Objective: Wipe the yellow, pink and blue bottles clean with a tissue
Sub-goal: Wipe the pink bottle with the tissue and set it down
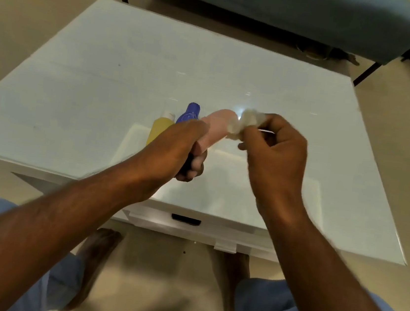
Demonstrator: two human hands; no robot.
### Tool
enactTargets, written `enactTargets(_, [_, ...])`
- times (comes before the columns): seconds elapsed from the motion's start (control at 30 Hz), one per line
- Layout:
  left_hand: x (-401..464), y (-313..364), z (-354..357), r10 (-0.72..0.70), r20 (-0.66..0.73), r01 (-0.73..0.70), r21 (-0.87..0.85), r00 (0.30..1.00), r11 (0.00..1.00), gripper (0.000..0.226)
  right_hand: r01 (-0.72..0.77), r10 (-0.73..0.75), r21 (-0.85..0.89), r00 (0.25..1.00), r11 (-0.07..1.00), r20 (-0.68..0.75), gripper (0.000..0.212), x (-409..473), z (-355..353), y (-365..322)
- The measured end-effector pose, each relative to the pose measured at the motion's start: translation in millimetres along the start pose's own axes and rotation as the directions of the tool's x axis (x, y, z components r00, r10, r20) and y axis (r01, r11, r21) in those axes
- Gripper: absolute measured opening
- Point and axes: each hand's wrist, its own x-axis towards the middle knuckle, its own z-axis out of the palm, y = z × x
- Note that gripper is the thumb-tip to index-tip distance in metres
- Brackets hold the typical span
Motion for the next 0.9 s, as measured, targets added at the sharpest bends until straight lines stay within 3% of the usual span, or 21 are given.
enactTargets(0.1, [0.3,-0.3,1.7,0.026,0.002,-0.026,0.012,1.0,1.0,0.046,-0.107,0.112,0.144,0.993,0.984,-0.026,0.011,12.3,-10.8,-2.8])
enactTargets(0.2, [-1.1,-2.6,5.1,0.025,0.034,-0.029,0.124,0.999,0.992,0.018,-0.09,0.085,0.076,0.994,0.993,0.068,0.009,2.9,-6.3,0.2])
enactTargets(0.27, [-2.1,-2.9,6.5,0.02,0.05,-0.027,0.143,0.999,0.989,0.024,-0.067,0.061,0.062,0.994,0.996,0.09,0.01,0.5,-3.0,2.2])
enactTargets(0.37, [-2.4,0.5,8.5,0.01,-0.005,-0.009,0.017,1.0,1.0,0.045,-0.026,0.021,0.039,0.993,0.999,0.115,0.006,1.1,-2.1,1.4])
enactTargets(0.47, [-0.6,1.9,8.4,0.018,-0.028,-0.018,-0.01,0.999,1.0,0.049,-0.003,0.0,0.017,0.987,1.0,0.163,0.01,0.1,-2.1,1.7])
enactTargets(0.6, [1.0,1.8,5.4,-0.006,-0.056,0.008,0.025,0.998,1.0,0.029,-0.048,0.049,-0.013,0.978,0.999,0.201,0.014,1.3,-2.8,5.6])
enactTargets(0.7, [2.8,2.1,2.3,-0.071,-0.13,0.062,-0.073,0.989,0.995,0.013,-0.06,0.067,-0.032,0.962,0.998,0.263,0.017,-1.6,-3.0,8.0])
enactTargets(0.8, [2.8,2.9,2.0,-0.131,-0.04,0.122,-0.169,0.991,0.978,0.031,-0.096,0.093,0.003,0.969,0.995,0.228,0.017,0.6,-5.8,10.4])
enactTargets(0.9, [-0.3,3.6,4.3,-0.137,0.034,0.141,-0.159,0.99,0.977,0.037,-0.14,0.126,0.039,0.959,0.989,0.253,0.016,1.4,-6.2,7.8])
